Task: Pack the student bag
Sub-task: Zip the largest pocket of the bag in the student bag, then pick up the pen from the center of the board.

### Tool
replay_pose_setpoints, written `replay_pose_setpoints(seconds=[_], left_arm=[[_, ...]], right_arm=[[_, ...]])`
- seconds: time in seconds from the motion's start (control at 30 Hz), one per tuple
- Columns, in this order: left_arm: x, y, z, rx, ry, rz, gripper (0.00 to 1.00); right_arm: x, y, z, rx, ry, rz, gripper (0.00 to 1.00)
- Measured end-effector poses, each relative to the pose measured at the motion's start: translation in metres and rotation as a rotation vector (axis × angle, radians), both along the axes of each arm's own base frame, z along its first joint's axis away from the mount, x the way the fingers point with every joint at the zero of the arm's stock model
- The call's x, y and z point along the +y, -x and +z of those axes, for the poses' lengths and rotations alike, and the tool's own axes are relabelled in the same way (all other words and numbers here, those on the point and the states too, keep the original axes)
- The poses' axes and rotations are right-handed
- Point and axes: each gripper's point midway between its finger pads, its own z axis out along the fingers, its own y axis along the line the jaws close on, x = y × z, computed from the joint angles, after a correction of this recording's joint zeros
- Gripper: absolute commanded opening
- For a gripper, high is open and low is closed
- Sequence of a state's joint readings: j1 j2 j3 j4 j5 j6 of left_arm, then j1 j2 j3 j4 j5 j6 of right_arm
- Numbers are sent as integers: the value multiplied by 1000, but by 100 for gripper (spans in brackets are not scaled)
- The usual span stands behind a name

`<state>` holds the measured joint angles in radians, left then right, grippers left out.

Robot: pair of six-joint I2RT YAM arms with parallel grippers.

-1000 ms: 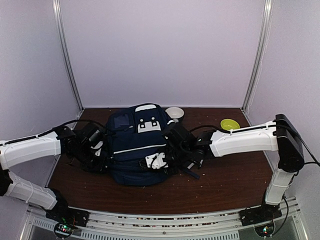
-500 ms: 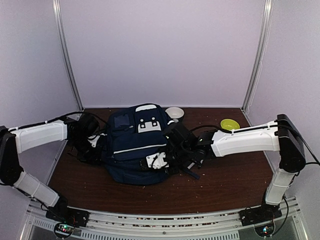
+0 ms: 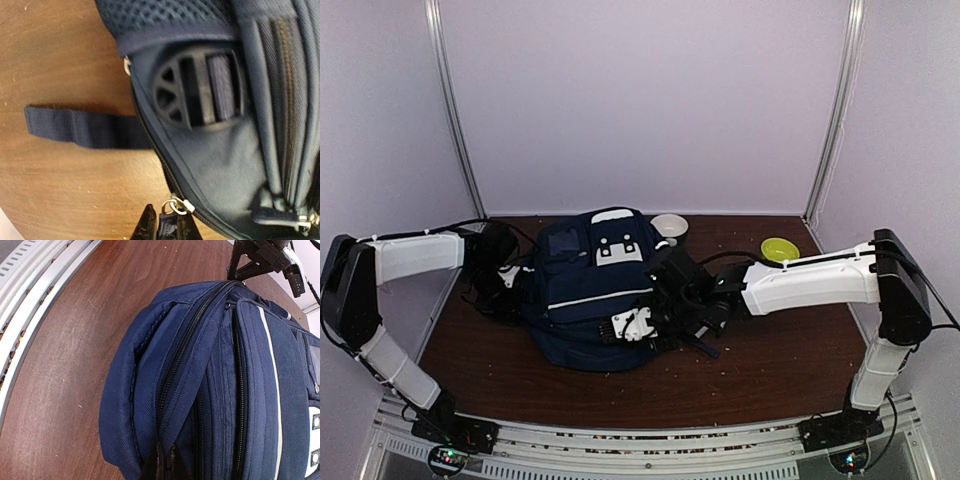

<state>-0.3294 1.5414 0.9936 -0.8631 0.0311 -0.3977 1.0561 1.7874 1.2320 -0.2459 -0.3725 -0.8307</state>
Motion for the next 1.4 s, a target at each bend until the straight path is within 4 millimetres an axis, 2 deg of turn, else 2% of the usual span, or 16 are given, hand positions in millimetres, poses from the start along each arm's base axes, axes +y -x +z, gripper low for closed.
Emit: replay_pose_setpoints(seconds=[0.63, 1.07, 1.1, 1.13, 1.17, 1.23, 1.3, 1.4], left_arm=[[11, -23, -9, 0, -44, -20, 0], [19, -48, -10, -11, -53, -26, 0], [19, -48, -10, -10, -53, -26, 2], [19, -48, -10, -10, -52, -26, 13], [18, -48, -10, -10, -51, -26, 27], [19, -48, -7, -21, -49, -22, 42], [27, -48, 2, -56, -61, 0, 47], [42, -45, 32, -144, -66, 50, 50]], right_arm=[[0, 3, -1, 0, 6, 4, 0], [2, 4, -2, 10, 5, -3, 0], [2, 4, -2, 13, 4, -6, 0], [2, 3, -2, 17, 3, -10, 1], [2, 3, -1, 19, 2, -13, 9], [2, 3, -1, 31, 1, -24, 18], [0, 5, -2, 54, 13, -38, 26], [-1, 5, 3, 87, 21, -62, 36]])
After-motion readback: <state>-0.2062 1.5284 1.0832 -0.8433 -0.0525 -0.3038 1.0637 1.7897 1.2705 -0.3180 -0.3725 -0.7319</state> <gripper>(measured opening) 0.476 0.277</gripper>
